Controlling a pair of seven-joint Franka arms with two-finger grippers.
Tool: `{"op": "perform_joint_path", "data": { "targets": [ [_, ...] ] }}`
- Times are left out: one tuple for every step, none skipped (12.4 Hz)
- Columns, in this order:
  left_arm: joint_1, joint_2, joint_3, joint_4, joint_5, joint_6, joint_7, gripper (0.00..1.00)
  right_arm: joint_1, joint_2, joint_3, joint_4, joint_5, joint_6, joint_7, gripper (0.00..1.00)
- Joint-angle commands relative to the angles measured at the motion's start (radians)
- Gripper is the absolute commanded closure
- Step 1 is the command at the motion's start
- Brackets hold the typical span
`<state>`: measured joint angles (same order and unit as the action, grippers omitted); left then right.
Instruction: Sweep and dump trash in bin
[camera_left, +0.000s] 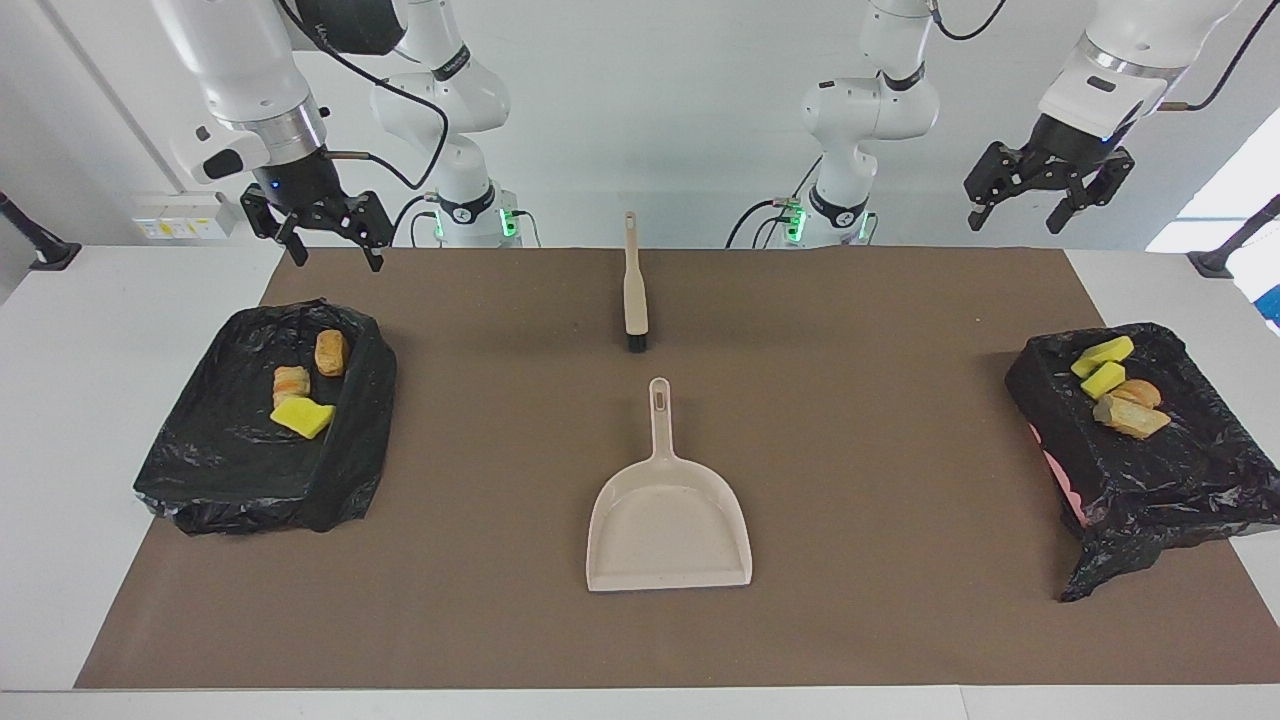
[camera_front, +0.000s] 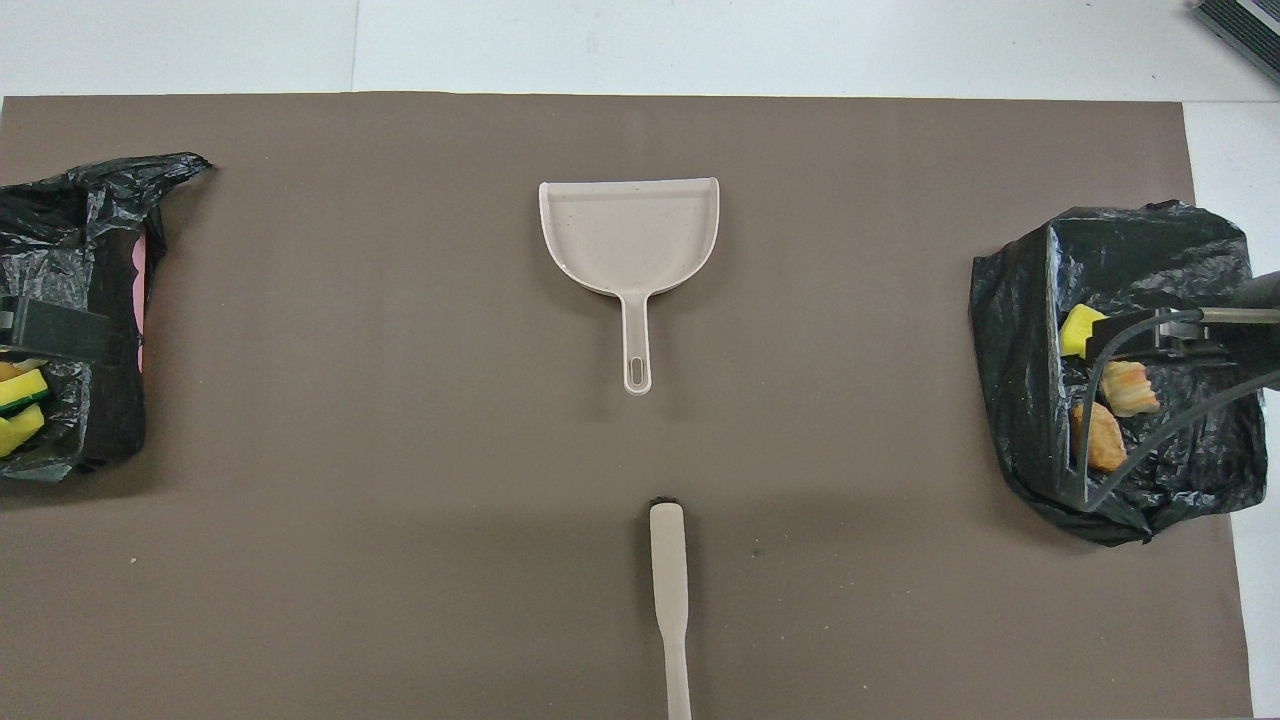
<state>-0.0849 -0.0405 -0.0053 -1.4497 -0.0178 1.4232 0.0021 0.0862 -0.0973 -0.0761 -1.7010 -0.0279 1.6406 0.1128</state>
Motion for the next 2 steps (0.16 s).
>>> {"op": "perform_joint_path", "data": {
  "targets": [
    [0.011,-0.027,-0.005,-0.032,0.010,0.003,0.012,0.00,-0.005,-0.002,-0.001,0.007,0.006,-0.021,-0.007,0.00],
    [0.011,-0.027,-0.005,-0.032,0.010,0.003,0.010,0.00,-0.005,-0.002,-0.001,0.006,0.006,-0.021,-0.007,0.00]
  ]
}}
